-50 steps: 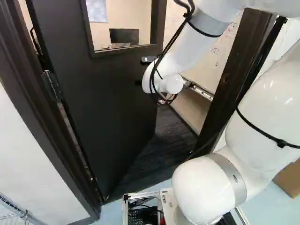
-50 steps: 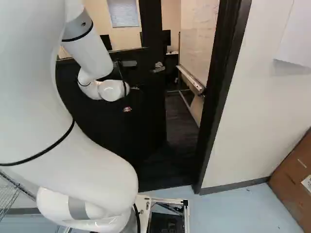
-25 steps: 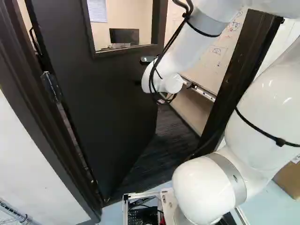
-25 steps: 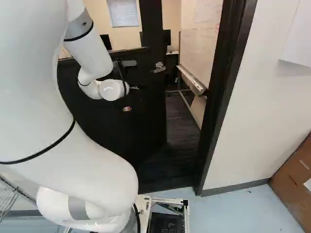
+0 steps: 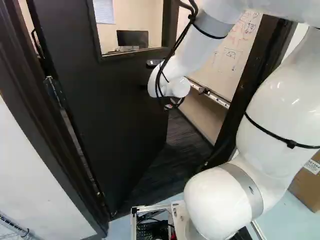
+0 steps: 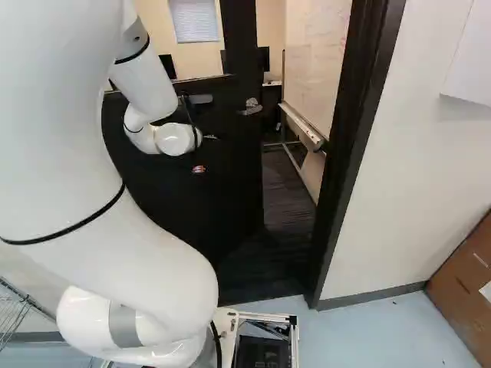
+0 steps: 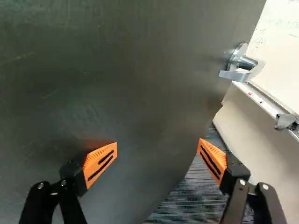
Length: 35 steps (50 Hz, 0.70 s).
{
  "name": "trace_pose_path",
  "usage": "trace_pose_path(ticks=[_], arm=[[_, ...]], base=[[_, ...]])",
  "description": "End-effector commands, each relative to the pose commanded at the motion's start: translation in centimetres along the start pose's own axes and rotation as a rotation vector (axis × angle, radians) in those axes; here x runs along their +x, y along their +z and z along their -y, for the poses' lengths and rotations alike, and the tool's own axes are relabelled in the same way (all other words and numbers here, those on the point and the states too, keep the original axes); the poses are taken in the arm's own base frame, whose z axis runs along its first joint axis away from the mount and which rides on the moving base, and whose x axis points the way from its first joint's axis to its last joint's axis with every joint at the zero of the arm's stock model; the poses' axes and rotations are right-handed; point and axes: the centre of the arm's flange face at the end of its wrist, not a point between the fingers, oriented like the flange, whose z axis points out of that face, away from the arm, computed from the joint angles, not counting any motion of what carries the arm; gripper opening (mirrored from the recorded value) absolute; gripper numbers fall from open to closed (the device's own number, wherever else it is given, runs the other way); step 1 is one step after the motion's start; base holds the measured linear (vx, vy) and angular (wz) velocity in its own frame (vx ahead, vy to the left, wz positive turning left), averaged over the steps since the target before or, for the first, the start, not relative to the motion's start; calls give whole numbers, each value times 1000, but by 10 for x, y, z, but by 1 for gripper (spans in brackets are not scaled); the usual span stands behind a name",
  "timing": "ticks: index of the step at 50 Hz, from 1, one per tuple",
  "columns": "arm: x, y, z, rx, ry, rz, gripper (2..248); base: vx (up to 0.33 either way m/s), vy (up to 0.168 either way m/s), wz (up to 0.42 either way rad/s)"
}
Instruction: Open the door and move inside
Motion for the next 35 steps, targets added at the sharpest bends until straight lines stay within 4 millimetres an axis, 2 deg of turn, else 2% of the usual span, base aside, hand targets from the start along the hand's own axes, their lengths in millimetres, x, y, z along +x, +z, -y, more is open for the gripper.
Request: trace_pose_path(ticks=[35], arm=[[14,41,39,88,-50,-5,247]], base=[[0,0,0]])
